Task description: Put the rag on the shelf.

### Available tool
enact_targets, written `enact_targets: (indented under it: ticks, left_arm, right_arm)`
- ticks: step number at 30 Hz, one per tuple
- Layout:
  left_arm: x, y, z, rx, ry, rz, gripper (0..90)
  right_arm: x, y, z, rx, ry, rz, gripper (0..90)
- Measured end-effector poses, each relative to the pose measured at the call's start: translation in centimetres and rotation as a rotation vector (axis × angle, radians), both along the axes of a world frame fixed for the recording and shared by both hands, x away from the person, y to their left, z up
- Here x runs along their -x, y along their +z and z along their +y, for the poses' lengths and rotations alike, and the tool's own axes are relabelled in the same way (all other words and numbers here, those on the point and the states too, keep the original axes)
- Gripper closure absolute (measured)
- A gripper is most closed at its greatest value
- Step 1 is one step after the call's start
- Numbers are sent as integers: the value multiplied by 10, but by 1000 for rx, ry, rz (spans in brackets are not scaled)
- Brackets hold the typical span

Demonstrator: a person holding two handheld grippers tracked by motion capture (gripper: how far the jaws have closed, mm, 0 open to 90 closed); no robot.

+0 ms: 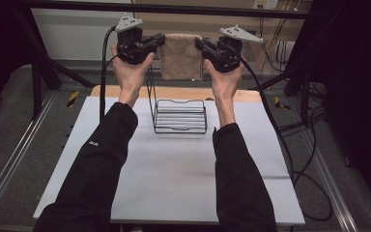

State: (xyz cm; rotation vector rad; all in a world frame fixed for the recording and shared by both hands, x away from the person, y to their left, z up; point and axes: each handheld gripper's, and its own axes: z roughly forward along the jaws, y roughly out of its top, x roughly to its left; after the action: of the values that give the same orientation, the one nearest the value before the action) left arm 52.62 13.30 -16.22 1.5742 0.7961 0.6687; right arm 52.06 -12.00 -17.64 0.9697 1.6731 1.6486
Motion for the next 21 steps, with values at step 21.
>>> enact_targets:
  ticks: [21]
  left_arm:
    - [0, -33, 1, -54, -25, 27, 862]
  right_arm:
    - [-6, -30, 0, 49, 13, 52, 825]
